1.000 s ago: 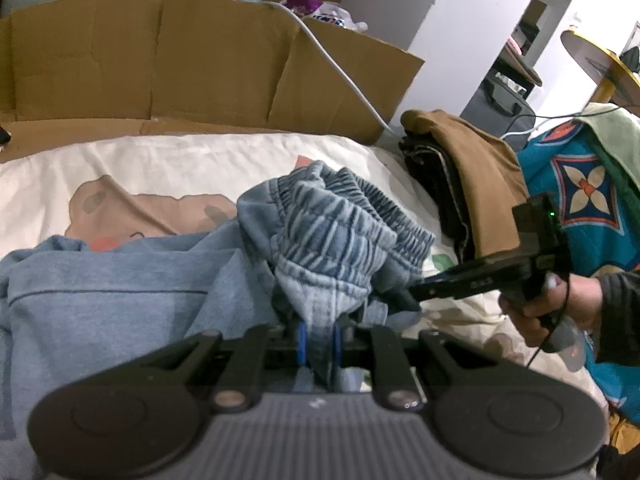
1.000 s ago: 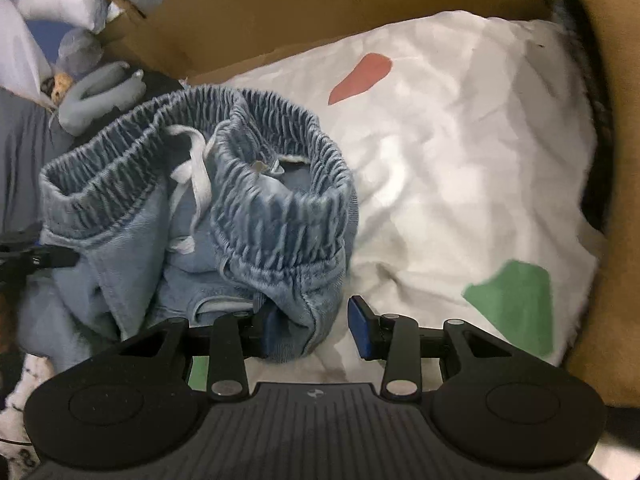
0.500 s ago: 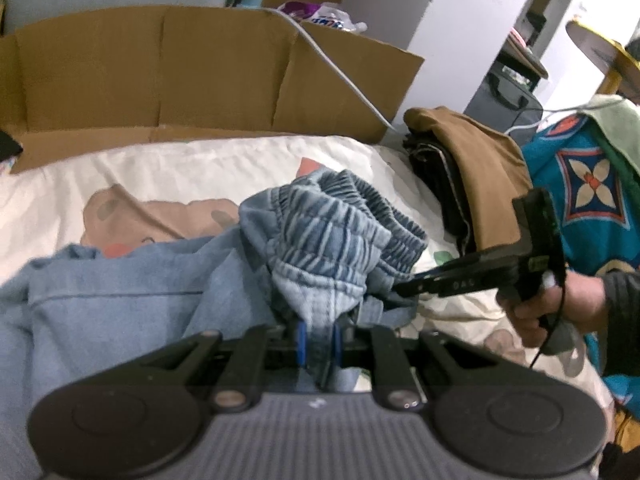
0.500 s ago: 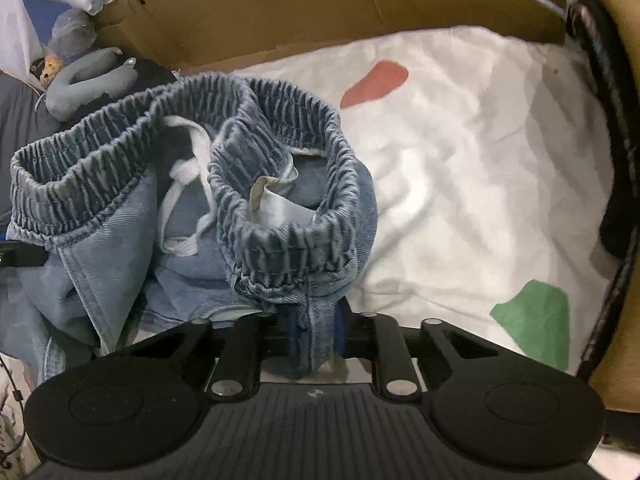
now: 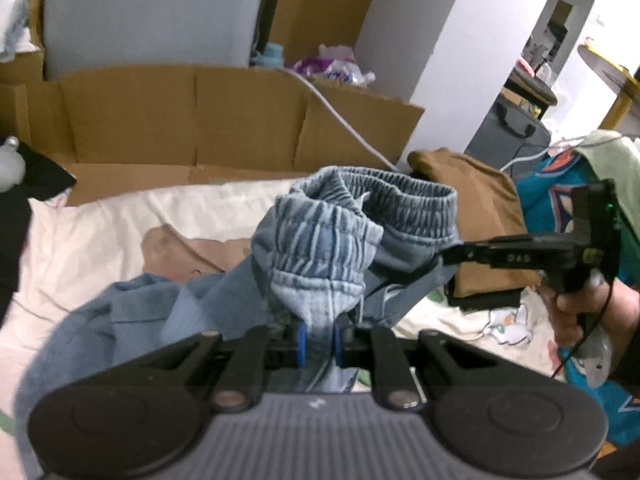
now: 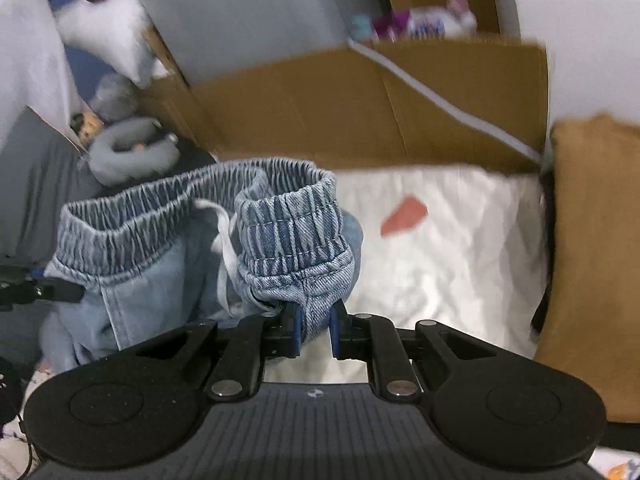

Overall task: Fold clothes
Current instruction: 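Lift the jeans by the cuffs with both grippers and carry toward the grey pillow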

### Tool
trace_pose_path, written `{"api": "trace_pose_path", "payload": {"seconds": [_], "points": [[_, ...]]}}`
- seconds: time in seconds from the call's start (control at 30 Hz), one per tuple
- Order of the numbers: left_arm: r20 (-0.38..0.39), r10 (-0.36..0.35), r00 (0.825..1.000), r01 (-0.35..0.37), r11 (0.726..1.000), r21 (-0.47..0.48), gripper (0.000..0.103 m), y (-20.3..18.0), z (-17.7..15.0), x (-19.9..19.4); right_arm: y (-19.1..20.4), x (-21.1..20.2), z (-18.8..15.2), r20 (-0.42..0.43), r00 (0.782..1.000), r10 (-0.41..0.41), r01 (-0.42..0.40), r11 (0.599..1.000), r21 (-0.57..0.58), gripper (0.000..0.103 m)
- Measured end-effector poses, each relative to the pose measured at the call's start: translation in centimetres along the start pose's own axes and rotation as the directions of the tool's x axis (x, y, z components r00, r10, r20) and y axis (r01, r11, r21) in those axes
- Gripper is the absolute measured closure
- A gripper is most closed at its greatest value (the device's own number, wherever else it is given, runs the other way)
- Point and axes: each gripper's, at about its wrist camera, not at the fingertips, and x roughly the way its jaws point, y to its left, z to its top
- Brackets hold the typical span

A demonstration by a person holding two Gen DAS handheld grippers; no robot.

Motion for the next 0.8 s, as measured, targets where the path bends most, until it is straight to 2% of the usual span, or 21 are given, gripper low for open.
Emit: {"api": "trace_pose_path", "payload": {"seconds": [0.27,0.5,0.63,0.8], "points": [[0.041,-0.035,0.999,0.033,0.999,0.042,0.09,-4.0,4.2,-6.9,3.1,-9.8,3.6,0.102,0.994,-0.036,0.036,0.999,0.004,0.09],[0.114,-0.061,0.992,0.056,0.997,0.049,0.09,-8.3,7.3,-13.0,6.6,-18.6,7.4,0.229,0.973,-0.028,0.043,0.997,-0.062,0.09],[0.162,-0.055,0.985,0.05,0.998,0.034,0.09,-9.9,8.5,-16.8,9.1,-22.8,10.3,0.281,0.96,-0.016,0.047,0.994,-0.104,0.09],[0.243,-0.021,0.97,0.016,1.0,0.024,0.09,-10.4,9.9,-21.9,12.5,-26.9,14.2,0.299,0.954,-0.023,0.078,0.982,-0.173,0.09]]}}
